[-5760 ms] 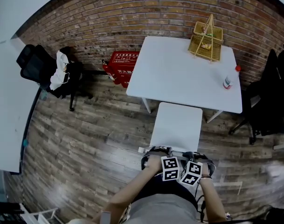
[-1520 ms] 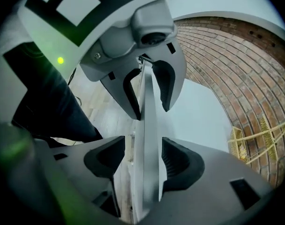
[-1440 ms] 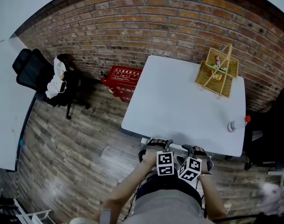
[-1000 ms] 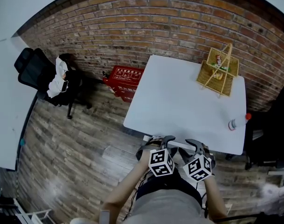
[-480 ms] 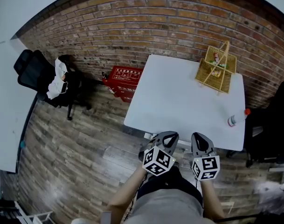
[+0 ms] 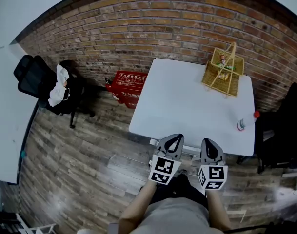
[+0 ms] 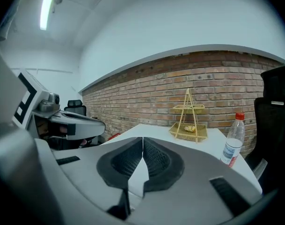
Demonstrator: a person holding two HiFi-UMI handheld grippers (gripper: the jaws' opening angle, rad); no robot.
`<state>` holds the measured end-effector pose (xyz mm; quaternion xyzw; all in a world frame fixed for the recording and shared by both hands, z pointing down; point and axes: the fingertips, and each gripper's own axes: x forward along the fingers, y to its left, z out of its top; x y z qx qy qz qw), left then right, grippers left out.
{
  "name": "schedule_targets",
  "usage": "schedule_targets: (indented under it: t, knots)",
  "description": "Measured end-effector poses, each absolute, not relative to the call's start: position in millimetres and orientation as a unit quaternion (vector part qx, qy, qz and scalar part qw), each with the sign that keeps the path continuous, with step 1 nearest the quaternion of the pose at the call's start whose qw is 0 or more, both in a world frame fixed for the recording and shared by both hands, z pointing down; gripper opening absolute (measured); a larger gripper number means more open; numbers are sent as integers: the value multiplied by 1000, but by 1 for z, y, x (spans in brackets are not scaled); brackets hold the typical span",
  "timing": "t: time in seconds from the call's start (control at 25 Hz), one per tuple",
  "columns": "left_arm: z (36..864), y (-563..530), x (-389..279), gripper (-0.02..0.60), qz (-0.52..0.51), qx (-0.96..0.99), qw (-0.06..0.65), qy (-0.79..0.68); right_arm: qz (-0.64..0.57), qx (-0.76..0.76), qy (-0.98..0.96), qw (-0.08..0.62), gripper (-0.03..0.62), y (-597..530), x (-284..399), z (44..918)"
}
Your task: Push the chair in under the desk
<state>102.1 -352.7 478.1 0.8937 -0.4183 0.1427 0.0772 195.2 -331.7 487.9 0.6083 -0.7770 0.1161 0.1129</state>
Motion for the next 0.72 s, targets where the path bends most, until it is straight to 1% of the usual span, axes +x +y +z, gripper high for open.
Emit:
schedule_targets:
  t: [0.32, 0.72]
  knots:
    - [476, -350, 105, 16, 121, 884, 96, -440, 110, 620, -769, 109, 15, -328, 203, 482]
    - [476, -348, 108, 17, 123, 882, 98, -443, 106, 618, -771, 112, 15, -326, 204, 480]
